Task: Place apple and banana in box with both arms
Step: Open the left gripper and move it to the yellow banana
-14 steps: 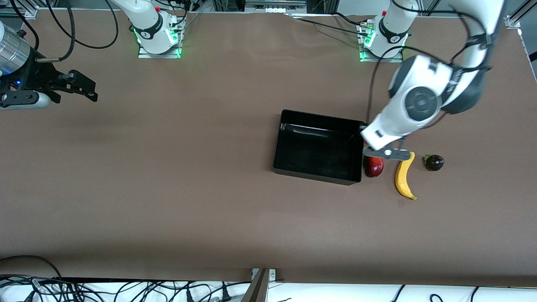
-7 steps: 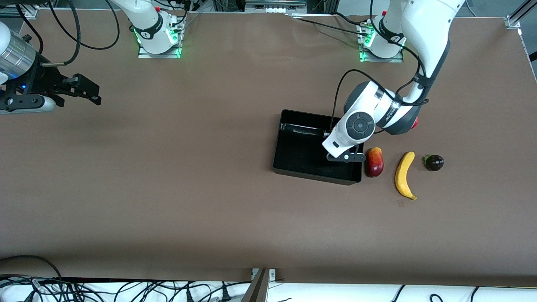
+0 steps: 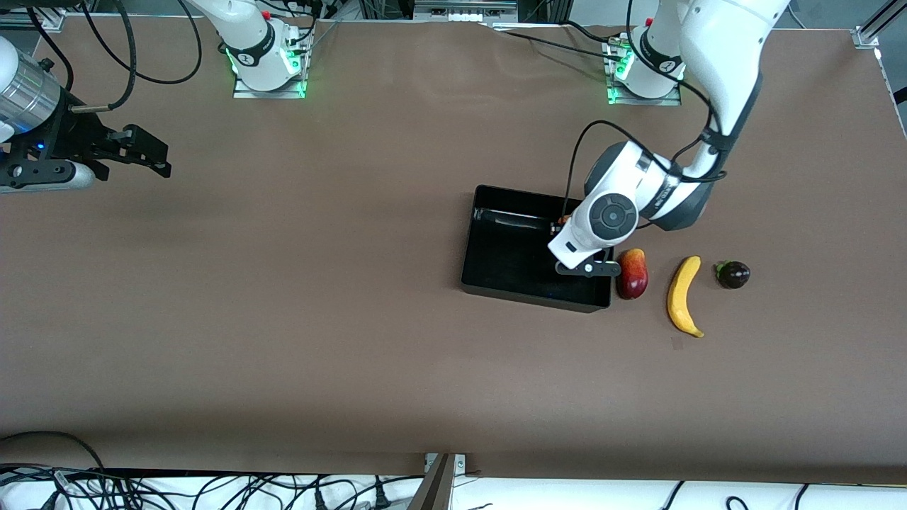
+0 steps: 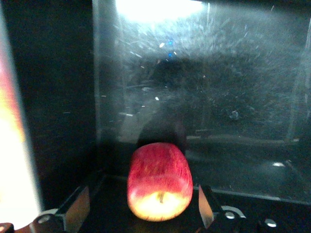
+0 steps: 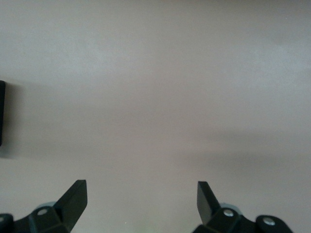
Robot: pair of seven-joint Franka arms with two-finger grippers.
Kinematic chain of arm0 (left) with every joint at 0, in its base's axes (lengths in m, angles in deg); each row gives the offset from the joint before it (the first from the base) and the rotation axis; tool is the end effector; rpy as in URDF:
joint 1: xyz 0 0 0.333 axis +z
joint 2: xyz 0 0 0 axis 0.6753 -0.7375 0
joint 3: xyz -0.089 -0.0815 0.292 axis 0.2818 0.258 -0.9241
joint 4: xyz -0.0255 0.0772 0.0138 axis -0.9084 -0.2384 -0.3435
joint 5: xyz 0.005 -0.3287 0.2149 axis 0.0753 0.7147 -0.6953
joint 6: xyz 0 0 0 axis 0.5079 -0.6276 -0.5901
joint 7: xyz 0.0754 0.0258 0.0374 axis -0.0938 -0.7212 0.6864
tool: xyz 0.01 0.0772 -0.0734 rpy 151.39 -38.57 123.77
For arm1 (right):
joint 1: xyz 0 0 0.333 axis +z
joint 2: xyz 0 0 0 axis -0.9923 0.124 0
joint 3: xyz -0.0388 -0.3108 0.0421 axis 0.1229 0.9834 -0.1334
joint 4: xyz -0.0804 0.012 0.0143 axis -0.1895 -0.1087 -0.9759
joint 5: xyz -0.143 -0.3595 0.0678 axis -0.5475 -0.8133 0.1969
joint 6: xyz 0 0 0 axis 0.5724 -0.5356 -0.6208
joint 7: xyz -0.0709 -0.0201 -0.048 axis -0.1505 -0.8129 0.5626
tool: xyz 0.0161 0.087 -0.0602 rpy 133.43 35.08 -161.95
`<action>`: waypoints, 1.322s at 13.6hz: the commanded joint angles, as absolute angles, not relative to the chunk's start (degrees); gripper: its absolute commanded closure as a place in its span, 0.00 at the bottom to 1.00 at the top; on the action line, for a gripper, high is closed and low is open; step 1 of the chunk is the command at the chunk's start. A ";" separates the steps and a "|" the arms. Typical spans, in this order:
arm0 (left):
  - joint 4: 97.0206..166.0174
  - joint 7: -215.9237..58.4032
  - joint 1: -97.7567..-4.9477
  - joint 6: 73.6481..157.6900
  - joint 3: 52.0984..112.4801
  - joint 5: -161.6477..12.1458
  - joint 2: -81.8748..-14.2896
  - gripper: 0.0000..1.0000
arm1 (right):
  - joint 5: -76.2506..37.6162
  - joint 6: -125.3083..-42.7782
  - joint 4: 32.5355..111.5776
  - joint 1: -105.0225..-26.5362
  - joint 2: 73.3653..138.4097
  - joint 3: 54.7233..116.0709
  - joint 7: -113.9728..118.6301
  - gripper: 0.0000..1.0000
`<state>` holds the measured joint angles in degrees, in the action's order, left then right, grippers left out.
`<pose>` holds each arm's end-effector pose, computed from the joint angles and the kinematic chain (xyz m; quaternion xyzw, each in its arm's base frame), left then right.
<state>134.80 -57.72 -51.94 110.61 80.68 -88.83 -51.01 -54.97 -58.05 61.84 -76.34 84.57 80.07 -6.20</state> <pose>0.5595 -0.2555 0.2600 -0.9869 0.0053 0.1558 0.0424 0.5613 0.0655 0.6138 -0.9995 -0.0255 0.0133 0.0101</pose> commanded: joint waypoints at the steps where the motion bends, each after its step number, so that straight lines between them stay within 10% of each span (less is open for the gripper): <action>1: 123.34 -62.42 -50.05 97.68 79.79 -89.98 -49.62 0.00 | -54.93 -58.07 61.54 -76.29 84.27 79.86 -6.57 0.00; 8: 121.36 -95.23 -34.76 108.08 79.26 -100.00 -58.12 0.00 | -54.84 -58.07 61.54 -76.29 84.27 79.86 -6.57 0.00; 13: 134.53 -95.49 -31.41 128.72 79.17 -105.53 -59.81 0.03 | -54.84 -58.07 61.54 -76.29 84.27 79.86 -6.57 0.00; 15: 135.17 -95.23 -30.88 129.29 79.26 -105.54 -60.08 0.83 | -54.84 -58.07 61.54 -76.29 84.27 79.86 -6.57 0.00; 18: 134.46 -94.79 -30.88 127.53 79.34 -105.45 -59.55 1.00 | -54.84 -58.16 61.54 -76.29 84.27 79.86 -6.57 0.00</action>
<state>133.54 -94.81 -31.47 128.51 78.53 -104.09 -61.57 -54.97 -58.07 61.79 -76.30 84.57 80.03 -6.20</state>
